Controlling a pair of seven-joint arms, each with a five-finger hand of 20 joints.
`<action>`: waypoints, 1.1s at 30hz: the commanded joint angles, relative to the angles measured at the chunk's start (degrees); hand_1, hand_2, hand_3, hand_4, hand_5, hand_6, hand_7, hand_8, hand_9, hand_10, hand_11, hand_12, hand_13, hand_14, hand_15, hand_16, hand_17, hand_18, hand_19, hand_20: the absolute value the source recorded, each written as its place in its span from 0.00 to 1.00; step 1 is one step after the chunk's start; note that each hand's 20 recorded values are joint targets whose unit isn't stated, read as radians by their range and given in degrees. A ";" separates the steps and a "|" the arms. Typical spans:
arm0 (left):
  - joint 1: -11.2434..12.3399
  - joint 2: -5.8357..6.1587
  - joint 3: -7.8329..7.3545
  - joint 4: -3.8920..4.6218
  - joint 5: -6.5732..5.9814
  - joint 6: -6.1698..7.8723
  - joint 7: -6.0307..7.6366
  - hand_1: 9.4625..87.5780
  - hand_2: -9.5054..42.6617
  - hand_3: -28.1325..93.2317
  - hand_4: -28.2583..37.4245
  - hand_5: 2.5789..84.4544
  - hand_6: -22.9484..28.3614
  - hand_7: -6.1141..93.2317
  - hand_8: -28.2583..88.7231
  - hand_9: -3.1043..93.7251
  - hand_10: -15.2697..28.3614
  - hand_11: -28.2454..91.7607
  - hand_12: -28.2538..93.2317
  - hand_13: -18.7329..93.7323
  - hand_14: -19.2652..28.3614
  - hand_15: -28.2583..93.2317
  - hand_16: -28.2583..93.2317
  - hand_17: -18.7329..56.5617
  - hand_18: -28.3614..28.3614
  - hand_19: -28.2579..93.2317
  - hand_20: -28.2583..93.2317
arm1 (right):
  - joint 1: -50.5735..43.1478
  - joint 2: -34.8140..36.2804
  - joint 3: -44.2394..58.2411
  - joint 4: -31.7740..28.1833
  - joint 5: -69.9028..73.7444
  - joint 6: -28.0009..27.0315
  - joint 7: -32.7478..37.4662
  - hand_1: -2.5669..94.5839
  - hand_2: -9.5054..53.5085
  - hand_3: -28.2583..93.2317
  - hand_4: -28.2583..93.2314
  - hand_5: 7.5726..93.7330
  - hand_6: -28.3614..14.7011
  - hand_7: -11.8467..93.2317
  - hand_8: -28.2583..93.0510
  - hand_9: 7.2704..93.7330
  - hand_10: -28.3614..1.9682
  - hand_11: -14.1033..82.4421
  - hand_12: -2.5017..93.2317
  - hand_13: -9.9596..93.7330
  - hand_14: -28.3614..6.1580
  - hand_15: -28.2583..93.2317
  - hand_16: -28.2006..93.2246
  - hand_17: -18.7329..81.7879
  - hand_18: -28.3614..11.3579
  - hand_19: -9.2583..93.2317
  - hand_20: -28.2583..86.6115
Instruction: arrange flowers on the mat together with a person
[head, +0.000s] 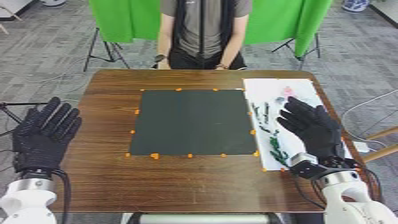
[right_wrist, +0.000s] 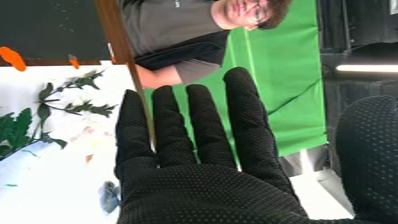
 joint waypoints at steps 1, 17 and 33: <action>0.84 -0.14 -0.07 0.14 -0.58 -0.46 0.06 0.28 0.44 0.81 0.00 0.45 0.58 0.25 0.14 0.39 0.70 0.39 0.30 0.38 0.70 0.48 0.16 0.19 0.71 0.50 0.32 | -0.17 0.35 0.21 0.01 -0.17 -0.18 0.07 0.12 0.32 0.85 0.04 0.39 0.62 0.27 0.15 0.35 0.47 0.18 0.17 0.37 0.41 0.28 0.44 0.28 0.30 0.37 0.36; 1.08 -0.34 -0.05 0.05 -1.40 -0.20 0.44 0.28 0.44 0.81 0.00 0.45 0.58 0.25 0.14 0.39 0.70 0.39 0.30 0.38 0.70 0.48 0.16 0.19 0.71 0.50 0.32 | -0.41 0.08 0.32 -0.25 -0.29 -0.24 0.42 0.12 0.33 0.85 0.04 0.40 0.61 0.27 0.15 0.35 0.48 0.18 0.17 0.38 0.40 0.28 0.44 0.28 0.30 0.37 0.37; 1.26 -0.42 0.20 0.19 -1.86 -0.62 0.70 0.27 0.44 0.81 0.00 0.45 0.58 0.25 0.14 0.40 0.70 0.39 0.30 0.38 0.70 0.48 0.16 0.19 0.71 0.50 0.32 | -0.26 0.00 0.50 -0.15 -0.01 -1.22 1.01 0.13 0.33 0.85 0.04 0.40 0.61 0.27 0.15 0.35 0.48 0.18 0.17 0.38 0.40 0.28 0.44 0.28 0.30 0.37 0.36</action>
